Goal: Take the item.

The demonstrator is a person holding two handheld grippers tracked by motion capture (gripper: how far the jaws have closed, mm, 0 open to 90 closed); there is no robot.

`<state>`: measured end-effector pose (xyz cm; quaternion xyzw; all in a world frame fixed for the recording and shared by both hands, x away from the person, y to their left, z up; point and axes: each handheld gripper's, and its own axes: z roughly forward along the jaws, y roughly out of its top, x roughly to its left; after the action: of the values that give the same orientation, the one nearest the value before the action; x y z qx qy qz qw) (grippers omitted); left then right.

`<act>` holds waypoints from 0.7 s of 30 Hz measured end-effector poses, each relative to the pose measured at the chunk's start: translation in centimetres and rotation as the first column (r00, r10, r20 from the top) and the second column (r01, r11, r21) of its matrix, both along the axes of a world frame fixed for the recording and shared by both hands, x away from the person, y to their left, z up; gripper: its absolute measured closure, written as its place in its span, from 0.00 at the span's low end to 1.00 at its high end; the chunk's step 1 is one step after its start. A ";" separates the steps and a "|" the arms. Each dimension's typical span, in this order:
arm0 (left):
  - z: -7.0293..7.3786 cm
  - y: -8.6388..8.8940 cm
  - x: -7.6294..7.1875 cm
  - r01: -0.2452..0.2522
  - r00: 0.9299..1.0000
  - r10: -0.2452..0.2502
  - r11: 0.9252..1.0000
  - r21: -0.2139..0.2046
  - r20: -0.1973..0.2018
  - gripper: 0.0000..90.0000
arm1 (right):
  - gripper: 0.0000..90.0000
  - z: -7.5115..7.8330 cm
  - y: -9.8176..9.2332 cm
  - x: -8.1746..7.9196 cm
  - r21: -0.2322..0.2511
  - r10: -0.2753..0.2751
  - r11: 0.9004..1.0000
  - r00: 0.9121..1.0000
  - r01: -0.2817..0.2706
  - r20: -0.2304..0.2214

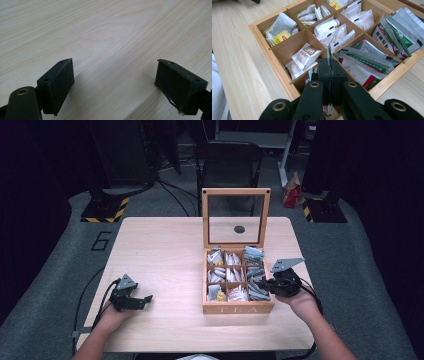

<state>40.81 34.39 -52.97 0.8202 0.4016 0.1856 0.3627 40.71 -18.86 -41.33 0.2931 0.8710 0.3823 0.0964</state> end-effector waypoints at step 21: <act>0.0 0.0 0.0 0.000 1.000 0.000 1.000 0.000 -0.001 0.17 | 0.99 2.3 -0.5 -0.2 0.050 -0.016 0.999 1.000 0.015 0.013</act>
<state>40.81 34.39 -52.97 0.8201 0.4019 0.1853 0.3627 40.53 -19.32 -39.03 0.2997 0.8583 0.4049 0.0979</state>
